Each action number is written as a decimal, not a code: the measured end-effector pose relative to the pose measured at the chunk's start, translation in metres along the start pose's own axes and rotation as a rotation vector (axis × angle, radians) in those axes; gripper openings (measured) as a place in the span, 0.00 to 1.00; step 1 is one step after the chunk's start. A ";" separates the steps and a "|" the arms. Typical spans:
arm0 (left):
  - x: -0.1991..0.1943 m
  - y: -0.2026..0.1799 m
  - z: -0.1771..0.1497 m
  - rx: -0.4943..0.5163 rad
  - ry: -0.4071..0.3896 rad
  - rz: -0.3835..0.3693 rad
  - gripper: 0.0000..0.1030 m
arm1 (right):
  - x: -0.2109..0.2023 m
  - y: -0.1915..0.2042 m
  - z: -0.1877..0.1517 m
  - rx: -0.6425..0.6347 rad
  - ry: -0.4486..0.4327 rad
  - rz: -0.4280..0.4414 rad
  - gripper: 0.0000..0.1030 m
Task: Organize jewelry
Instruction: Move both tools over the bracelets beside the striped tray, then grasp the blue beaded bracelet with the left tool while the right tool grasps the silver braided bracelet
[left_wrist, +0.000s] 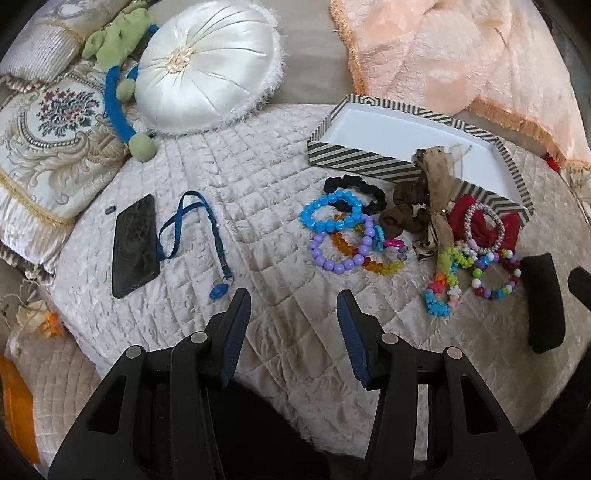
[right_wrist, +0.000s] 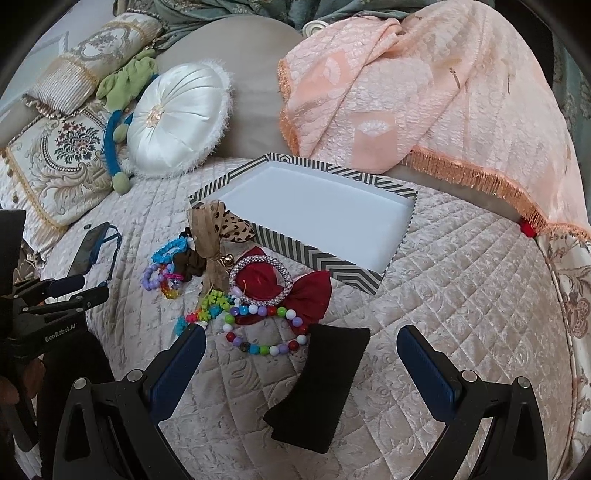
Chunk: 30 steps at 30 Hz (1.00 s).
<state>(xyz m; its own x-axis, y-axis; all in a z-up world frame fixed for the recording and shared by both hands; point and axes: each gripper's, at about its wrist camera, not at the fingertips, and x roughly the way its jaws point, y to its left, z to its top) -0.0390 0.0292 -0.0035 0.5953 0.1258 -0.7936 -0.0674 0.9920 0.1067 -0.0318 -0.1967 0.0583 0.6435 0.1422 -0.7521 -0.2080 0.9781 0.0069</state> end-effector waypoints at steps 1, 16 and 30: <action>0.002 0.000 0.001 0.001 0.000 0.018 0.47 | 0.001 0.001 0.001 -0.005 0.000 0.002 1.00; 0.037 0.016 0.039 -0.084 0.087 -0.147 0.47 | 0.042 -0.006 0.032 -0.033 0.001 0.071 0.91; 0.105 0.015 0.086 -0.066 0.165 -0.151 0.47 | 0.092 -0.011 0.045 -0.063 0.076 0.157 0.64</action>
<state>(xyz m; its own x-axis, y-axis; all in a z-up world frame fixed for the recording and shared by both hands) 0.0913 0.0568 -0.0339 0.4636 -0.0294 -0.8855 -0.0431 0.9975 -0.0557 0.0629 -0.1872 0.0187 0.5422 0.2779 -0.7930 -0.3490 0.9330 0.0884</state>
